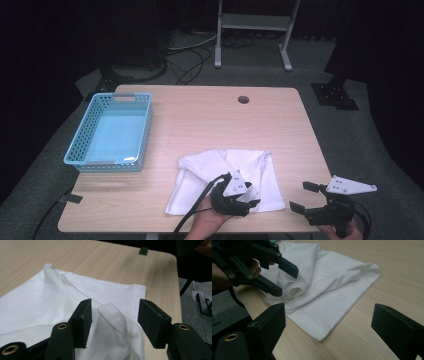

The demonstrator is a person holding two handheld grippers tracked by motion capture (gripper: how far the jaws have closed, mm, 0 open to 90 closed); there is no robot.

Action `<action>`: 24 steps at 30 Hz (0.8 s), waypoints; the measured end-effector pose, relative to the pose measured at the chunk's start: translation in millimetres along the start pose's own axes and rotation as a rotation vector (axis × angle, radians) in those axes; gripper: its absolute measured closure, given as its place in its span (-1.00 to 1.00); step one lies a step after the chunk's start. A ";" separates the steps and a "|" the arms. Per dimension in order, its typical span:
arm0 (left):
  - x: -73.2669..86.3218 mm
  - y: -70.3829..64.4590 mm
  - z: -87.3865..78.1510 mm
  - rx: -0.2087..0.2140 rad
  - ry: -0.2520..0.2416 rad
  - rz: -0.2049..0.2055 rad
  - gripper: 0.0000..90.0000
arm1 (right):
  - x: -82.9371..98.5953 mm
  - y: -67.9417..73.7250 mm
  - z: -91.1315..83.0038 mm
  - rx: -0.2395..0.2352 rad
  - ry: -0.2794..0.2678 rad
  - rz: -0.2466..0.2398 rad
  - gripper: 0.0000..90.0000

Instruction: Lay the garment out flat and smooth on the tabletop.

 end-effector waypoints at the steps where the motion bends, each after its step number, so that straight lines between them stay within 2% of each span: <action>1: 0.4 -0.5 1.7 -0.003 0.012 0.004 0.04 | -0.1 0.5 -0.4 -0.001 -0.002 -0.002 -0.74; 5: 1.7 -2.4 7.2 -0.034 0.056 0.027 0.19 | -1.3 2.0 -1.2 -0.008 -0.010 -0.008 -0.74; 9: 3.1 -2.1 9.0 -0.053 0.095 0.042 0.55 | -1.3 3.8 -0.8 -0.016 -0.012 -0.012 -0.74; 11: 3.1 0.0 6.4 -0.055 0.088 0.028 0.73 | -0.8 4.9 0.1 -0.021 -0.008 -0.014 -0.74; 14: 3.3 3.7 -0.2 -0.050 0.069 -0.002 0.85 | 0.2 6.5 2.3 -0.025 0.001 -0.020 -0.74; 19: 3.2 7.9 -13.2 -0.058 0.030 -0.031 0.89 | 1.1 9.4 5.5 -0.029 0.009 -0.023 -0.74; 20: 3.1 10.1 -21.7 -0.066 0.006 -0.043 0.89 | 1.2 9.9 6.2 -0.030 0.011 -0.023 -0.74; 24: 5.1 15.7 -40.0 -0.081 -0.024 -0.064 0.89 | 1.9 13.2 11.1 -0.034 0.022 -0.028 -0.74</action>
Point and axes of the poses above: each handheld gripper's, and its own axes: z roughly forward along the jaws, x roughly out of its underside, y roughly to its left, the point moved 5 cm from there along z, roughly forward along the jaws, and after that the axes turned 3 degrees about -x, right-handed, at the moved point
